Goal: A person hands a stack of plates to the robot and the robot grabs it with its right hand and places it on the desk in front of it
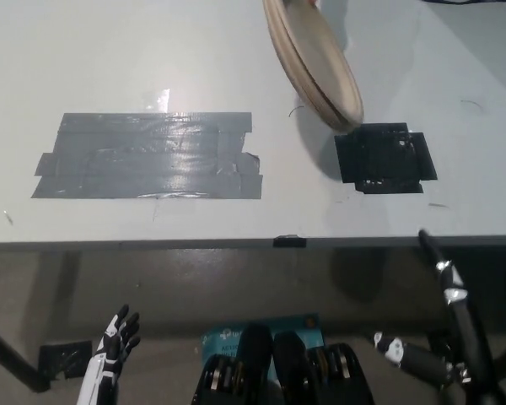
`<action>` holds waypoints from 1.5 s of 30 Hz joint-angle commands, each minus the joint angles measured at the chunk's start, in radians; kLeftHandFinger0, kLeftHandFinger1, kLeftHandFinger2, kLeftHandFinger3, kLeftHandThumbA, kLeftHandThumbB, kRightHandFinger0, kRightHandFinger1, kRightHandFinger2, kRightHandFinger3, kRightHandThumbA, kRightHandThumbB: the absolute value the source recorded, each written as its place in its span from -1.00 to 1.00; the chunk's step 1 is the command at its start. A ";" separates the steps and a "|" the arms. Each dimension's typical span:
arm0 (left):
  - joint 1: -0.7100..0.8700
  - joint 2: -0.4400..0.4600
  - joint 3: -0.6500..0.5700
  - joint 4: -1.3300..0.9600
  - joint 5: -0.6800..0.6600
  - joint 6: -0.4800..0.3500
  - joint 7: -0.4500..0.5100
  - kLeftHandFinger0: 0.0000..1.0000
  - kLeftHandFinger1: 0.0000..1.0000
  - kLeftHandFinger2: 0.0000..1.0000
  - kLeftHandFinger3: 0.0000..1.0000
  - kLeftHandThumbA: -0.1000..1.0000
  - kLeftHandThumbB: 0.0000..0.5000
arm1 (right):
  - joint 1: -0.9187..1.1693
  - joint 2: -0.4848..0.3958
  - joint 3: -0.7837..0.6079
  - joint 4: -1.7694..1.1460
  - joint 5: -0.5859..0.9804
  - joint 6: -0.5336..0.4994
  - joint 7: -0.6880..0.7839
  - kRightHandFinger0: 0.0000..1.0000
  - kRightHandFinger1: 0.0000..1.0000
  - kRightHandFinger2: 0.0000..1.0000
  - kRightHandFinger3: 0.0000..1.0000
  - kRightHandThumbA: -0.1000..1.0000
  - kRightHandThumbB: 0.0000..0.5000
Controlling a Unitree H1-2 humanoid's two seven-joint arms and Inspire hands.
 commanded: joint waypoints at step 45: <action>0.009 -0.001 -0.005 -0.014 0.018 -0.057 0.001 1.00 1.00 1.00 1.00 1.00 -0.25 | -0.883 -0.002 0.069 0.772 -0.518 0.185 -0.393 1.00 1.00 1.00 1.00 1.00 0.69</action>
